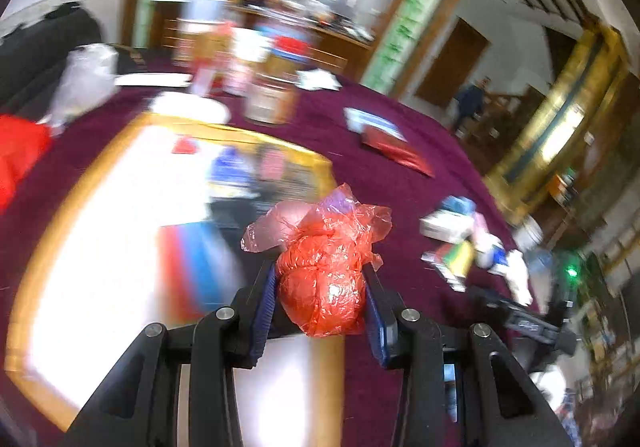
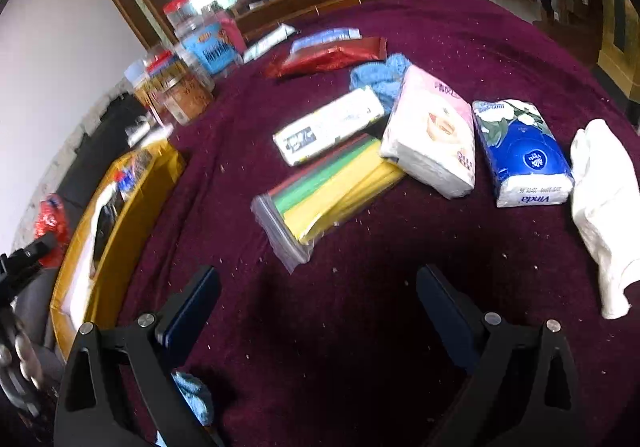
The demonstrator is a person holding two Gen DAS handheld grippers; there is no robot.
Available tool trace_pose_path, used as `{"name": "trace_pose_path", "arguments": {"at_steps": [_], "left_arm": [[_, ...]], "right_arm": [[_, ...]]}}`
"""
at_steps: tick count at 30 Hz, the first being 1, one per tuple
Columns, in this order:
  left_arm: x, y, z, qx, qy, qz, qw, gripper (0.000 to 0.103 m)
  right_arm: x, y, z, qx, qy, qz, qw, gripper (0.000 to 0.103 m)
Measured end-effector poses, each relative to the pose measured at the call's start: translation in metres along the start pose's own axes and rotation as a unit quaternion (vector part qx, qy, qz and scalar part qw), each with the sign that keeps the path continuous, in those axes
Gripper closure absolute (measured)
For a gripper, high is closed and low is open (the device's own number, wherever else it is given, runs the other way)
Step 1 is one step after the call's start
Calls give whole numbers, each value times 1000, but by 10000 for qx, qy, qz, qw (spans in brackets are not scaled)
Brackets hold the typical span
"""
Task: Organize soft objects
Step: 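Grasp the red plastic bag with the left tool while the right tool grasps the blue knit cloth, then drop the red bag in the tray with the left tool while the right tool drops the blue cloth there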
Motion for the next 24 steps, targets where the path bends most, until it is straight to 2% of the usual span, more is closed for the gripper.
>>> {"name": "trace_pose_path", "arguments": {"at_steps": [1,3,5,9,16,18,19,20,21,22,24], "left_arm": [[16,-2,9,-63,-134,64,9999,60],[49,-3,23,-104,-401,251,9988,60],[75,-3,31,-127,-613,360,9974,60],[125,1,34,-75,-1101,565,9923,60],[166,11,13,215,-1523,697,9856,60],[169,12,8,272,-1536,698,9853,60],[169,12,7,289,-1561,684,9850,60],[170,12,6,296,-1575,678,9847,60],[170,11,5,306,-1582,677,9846,60],[171,9,3,319,-1594,674,9844,60],[172,7,0,345,-1624,672,9838,60]], "right_arm": [[3,5,3,189,162,29,9997,5],[13,13,10,355,37,28,9994,5],[34,23,23,399,-130,243,9988,5],[69,43,37,529,-81,807,9953,5],[90,70,31,648,432,1486,9858,7],[90,75,27,669,537,1560,9840,12],[91,75,25,681,572,1585,9833,21],[92,78,23,705,632,1629,9821,37],[92,80,22,726,671,1658,9812,49],[91,83,20,771,704,1687,9801,68],[93,84,22,668,735,1789,9788,75]]}}
Point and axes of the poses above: each gripper's, at about its wrist camera, not at the fingertips, and z roughly against the way its jaws point, x to its left, y to its underside, the point moved 8 cm from there along -z, roughly the way its jaws point, and after that the axes turned 5 degrees about -x, right-handed, at the moved point
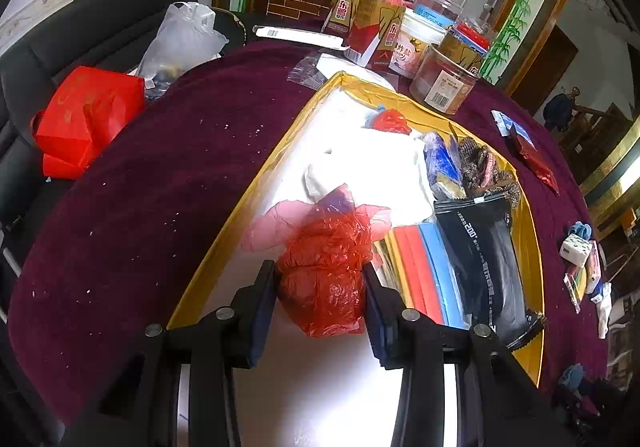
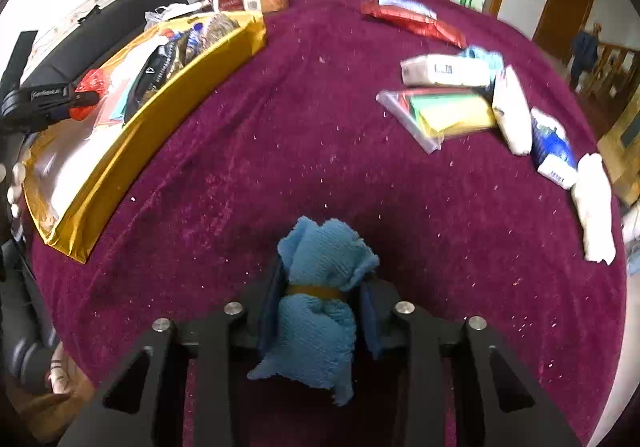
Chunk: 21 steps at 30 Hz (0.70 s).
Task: Organize soft objects
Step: 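Drop the red bag in the tray with the left tool while the right tool drops the blue cloth there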
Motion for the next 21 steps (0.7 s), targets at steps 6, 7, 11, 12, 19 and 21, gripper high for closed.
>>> {"name": "trace_pose_path", "arguments": {"at_steps": [6,7,11,12,19,21], "left_arm": [[0,1,-5,40,76,33,10000,60],[0,2,-5,33,97,45,9999,60],[1,1,-7,65,-14,32,10000,56],[2,0,-8,70,-31,71,9999,55],[-12,2,-10,218,407,97,9989,20],[-17,3,-4,232,726,263,9967,19]], "right_arm": [[12,-16,17,-319,-191,31,9993,76],[17,-23,22,-371,-298,27,9989,76],[56,-55,36,-472,-976,73,9941,76],[67,-61,37,-451,-1136,82,9925,76],[169,-94,7,-13,-1916,486,9803,76],[191,-97,-7,210,-2062,573,9766,76]]}}
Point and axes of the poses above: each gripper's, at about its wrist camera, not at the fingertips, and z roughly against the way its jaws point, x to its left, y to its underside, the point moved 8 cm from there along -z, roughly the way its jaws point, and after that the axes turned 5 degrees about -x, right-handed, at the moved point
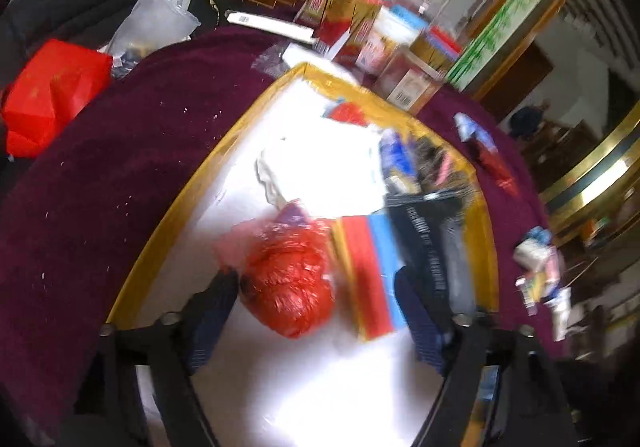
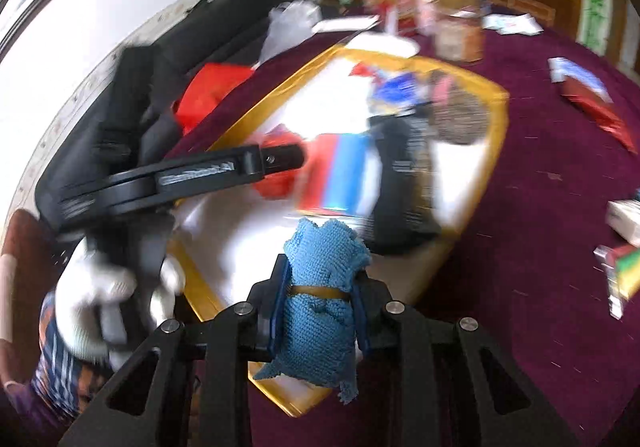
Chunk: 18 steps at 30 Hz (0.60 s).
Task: Organize soft objects
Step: 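Drop the red bag in the tray with the left tool while the right tool drops the blue cloth there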
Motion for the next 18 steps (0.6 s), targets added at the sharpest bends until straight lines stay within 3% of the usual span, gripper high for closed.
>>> {"name": "trace_pose_path", "arguments": {"at_steps": [3,5,9,13,18], "left_arm": [[-1,-3,24,-287,294,180,9990,17],[3,-6,50,-656,363,205,9970,9],[30,-7,103,-1420,586,673,9858,5],[60,3,119,-1586,777,1199,9770,5],[86,14,121,-1627,758,1555,9714,5]], "right_arm": [[18,-7,-29,308,-29,147,9994,76],[27,-12,-46,473,-15,231,9986,76],[34,-22,-69,692,-49,175,9974,76],[40,-35,-91,866,-91,83,9962,76],[40,-51,-110,797,185,106,9966,76]]}}
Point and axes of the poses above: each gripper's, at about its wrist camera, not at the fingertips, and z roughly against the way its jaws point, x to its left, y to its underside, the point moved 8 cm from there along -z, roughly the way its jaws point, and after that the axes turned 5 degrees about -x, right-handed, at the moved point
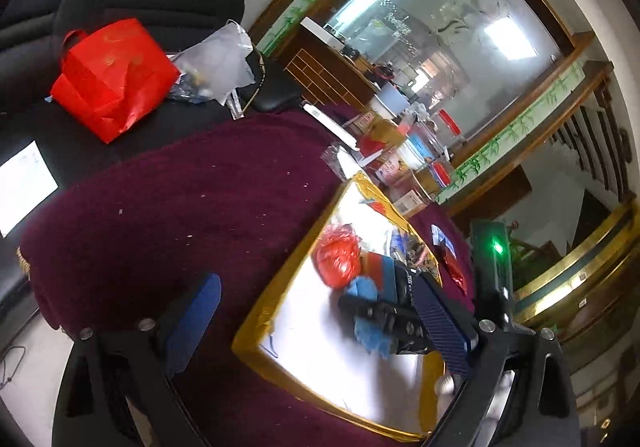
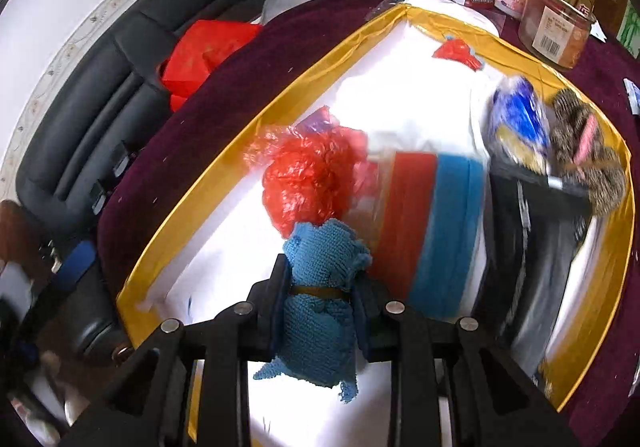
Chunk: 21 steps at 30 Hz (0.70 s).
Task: Organize soft objects
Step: 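Drop the red bag in the tray with the left tool while the right tool drops the blue cloth there, then grasp the white cotton glove on the table with the right tool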
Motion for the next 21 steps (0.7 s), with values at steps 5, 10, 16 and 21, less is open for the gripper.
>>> {"name": "trace_pose_path", "arguments": {"at_steps": [5,10,16,21], "left_arm": [[6,0,4,-51,-20,73,10000,5],[7,3,5,-20,-54,55,10000,5],[4,13,4,75,-107,47,9999,5],[-12,21,5,146,-93,-111,9998,5]], "right_arm": [[1,-10,-3,-152,78,-13,9999,71],[3,-11,18,-436,-161,-128,9988,52],[-20,5,97,-1427,114,115,9896,29],[-87,49,140,-1787,627,-184,9817,26]]}}
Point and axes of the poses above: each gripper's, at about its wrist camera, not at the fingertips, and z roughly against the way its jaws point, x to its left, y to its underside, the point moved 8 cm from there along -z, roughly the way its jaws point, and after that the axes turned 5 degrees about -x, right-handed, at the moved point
